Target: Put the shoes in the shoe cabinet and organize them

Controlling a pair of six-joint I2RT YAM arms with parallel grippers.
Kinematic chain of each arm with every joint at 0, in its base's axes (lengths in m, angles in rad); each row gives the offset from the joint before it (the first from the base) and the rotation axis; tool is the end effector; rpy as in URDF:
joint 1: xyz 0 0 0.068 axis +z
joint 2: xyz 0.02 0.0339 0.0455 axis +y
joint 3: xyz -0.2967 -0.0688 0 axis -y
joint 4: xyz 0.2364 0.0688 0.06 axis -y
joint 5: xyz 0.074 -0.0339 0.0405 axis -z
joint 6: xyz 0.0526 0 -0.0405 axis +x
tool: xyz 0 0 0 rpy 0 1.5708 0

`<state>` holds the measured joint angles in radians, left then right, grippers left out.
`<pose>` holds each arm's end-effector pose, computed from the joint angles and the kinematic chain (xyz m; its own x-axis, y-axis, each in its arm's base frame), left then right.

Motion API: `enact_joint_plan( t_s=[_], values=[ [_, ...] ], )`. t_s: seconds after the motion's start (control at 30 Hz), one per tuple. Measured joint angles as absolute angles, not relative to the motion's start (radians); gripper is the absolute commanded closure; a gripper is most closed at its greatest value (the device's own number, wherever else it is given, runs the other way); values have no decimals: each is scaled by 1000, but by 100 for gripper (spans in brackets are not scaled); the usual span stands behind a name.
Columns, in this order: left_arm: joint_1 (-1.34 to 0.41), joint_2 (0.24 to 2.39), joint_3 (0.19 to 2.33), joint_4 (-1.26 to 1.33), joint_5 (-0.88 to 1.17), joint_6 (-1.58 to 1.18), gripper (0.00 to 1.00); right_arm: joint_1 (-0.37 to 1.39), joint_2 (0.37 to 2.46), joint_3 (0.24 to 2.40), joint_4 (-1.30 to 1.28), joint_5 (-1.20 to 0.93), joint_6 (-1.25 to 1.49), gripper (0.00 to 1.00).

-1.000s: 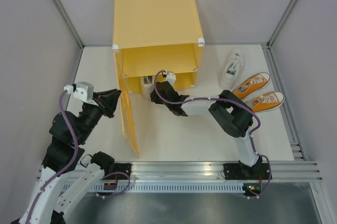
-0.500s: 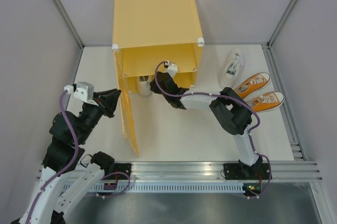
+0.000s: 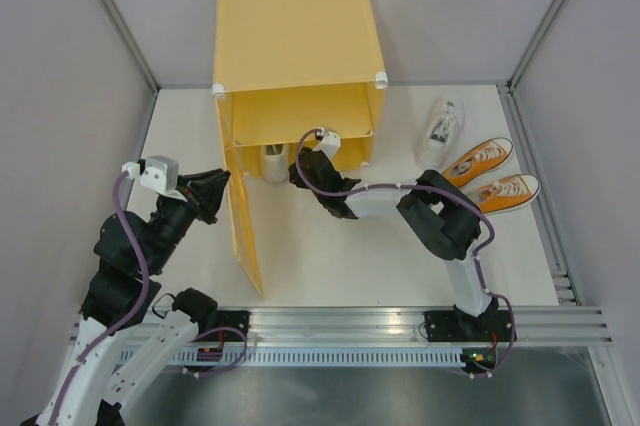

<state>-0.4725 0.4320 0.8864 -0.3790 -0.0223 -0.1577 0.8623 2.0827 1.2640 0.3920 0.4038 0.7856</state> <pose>0.0565 -0.0276 0.4049 -0.0021 -0.1753 -0.9845 0.4403 0.8838 -0.1583 0.3294 0.3526 0.1899 -0.5196 0.3931 -0.7586 -0.1386 0.8373 0.5289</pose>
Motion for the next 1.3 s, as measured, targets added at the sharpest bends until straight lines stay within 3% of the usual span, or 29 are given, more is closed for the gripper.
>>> enact_joint_plan(
  t_s=[0.5, 0.63, 0.83, 1.3],
  values=[
    [-472, 432, 886, -378, -21, -158, 76, 946, 2085, 1314, 482, 366, 853, 60],
    [-472, 432, 886, -378, -20, -158, 76, 945, 2120, 1330, 500, 365, 912, 52],
    [-472, 432, 886, -378, -20, -158, 76, 963, 2178, 1363, 500, 369, 982, 51],
    [-472, 430, 884, -376, -17, -158, 76, 963, 2193, 1425, 353, 472, 1126, 48]
  ],
)
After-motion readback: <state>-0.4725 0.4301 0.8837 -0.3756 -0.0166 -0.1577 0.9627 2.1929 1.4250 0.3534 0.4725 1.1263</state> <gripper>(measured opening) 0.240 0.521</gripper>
